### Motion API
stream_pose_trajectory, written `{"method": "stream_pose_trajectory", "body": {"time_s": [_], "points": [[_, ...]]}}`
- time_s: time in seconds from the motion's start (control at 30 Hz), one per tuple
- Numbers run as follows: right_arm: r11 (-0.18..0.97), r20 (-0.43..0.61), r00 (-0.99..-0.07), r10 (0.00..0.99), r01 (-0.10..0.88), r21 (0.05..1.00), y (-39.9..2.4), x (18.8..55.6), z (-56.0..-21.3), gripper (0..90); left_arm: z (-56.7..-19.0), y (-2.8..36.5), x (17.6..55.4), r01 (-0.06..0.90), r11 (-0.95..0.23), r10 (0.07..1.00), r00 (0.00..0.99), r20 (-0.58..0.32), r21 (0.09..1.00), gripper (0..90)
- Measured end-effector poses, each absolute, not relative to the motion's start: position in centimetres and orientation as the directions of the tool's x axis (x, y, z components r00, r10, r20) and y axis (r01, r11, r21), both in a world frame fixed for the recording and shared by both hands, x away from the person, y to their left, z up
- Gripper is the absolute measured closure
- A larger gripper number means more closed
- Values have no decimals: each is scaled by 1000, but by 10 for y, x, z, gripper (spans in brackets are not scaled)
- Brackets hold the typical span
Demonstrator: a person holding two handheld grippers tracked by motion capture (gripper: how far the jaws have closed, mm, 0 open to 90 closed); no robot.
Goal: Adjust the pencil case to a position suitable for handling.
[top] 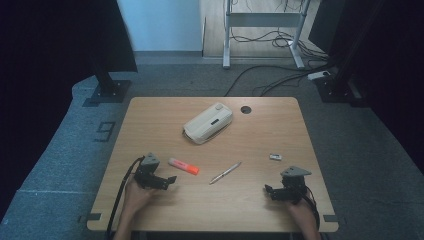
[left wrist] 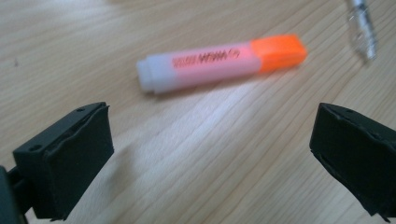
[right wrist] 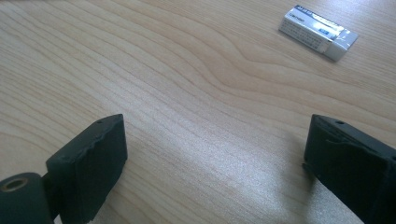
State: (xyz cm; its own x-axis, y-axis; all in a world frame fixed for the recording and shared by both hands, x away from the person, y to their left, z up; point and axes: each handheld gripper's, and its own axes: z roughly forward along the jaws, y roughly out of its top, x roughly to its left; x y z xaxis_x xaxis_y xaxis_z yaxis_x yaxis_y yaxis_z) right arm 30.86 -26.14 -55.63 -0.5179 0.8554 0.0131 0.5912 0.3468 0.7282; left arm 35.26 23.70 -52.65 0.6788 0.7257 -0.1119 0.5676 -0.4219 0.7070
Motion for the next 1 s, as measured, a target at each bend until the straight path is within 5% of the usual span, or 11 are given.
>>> {"method": "stream_pose_trajectory", "body": {"time_s": [1.0], "points": [[347, 13, -518, 855, 591, 728, -261, 309, -556, 57, -486, 191, 408, 535, -483, 644, 753, -131, 693, 0]]}}
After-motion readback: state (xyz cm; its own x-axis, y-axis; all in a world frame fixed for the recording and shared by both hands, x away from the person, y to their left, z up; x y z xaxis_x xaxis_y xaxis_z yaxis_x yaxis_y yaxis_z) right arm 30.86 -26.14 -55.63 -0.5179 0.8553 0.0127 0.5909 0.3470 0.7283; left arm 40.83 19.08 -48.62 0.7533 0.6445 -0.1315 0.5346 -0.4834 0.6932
